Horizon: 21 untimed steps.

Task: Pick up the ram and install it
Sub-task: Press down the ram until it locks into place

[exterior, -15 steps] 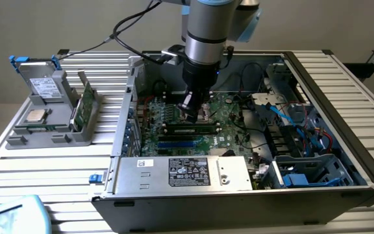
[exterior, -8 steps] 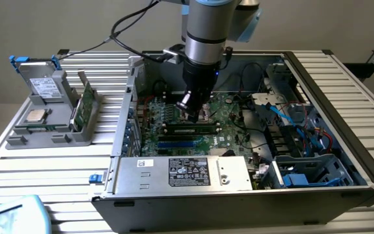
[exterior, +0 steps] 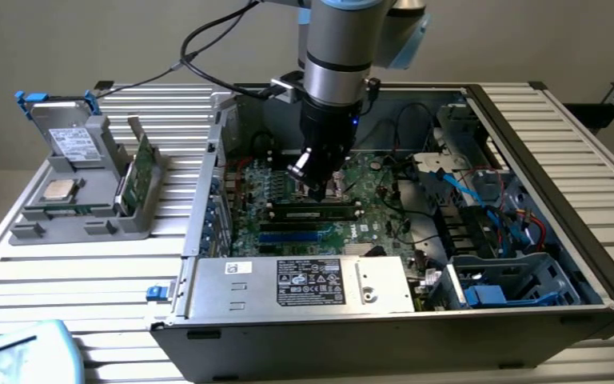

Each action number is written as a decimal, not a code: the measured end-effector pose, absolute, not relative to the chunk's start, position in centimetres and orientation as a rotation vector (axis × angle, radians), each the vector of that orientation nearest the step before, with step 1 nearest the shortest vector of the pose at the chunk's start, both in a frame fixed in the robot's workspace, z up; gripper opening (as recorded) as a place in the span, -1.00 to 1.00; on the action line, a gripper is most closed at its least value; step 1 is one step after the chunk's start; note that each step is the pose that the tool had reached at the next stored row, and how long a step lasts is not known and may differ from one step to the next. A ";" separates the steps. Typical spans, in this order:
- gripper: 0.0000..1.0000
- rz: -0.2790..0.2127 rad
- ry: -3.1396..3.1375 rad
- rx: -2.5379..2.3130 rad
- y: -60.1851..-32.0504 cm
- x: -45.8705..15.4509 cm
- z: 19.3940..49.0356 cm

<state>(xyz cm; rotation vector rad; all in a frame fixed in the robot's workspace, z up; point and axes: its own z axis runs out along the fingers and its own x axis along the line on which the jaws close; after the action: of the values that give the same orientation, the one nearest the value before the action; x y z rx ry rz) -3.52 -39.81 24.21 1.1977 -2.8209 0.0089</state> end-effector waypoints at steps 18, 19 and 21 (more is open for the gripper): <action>-0.79 0.032 -2.956 0.945 -39.8 -3.5 24.1; -0.79 0.034 -2.965 0.931 -39.8 -3.5 24.1; -0.79 0.035 -2.981 0.889 -39.8 -3.5 24.1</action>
<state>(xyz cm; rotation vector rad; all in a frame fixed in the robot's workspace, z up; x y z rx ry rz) -3.50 -39.81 24.12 0.8892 -2.9814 0.0352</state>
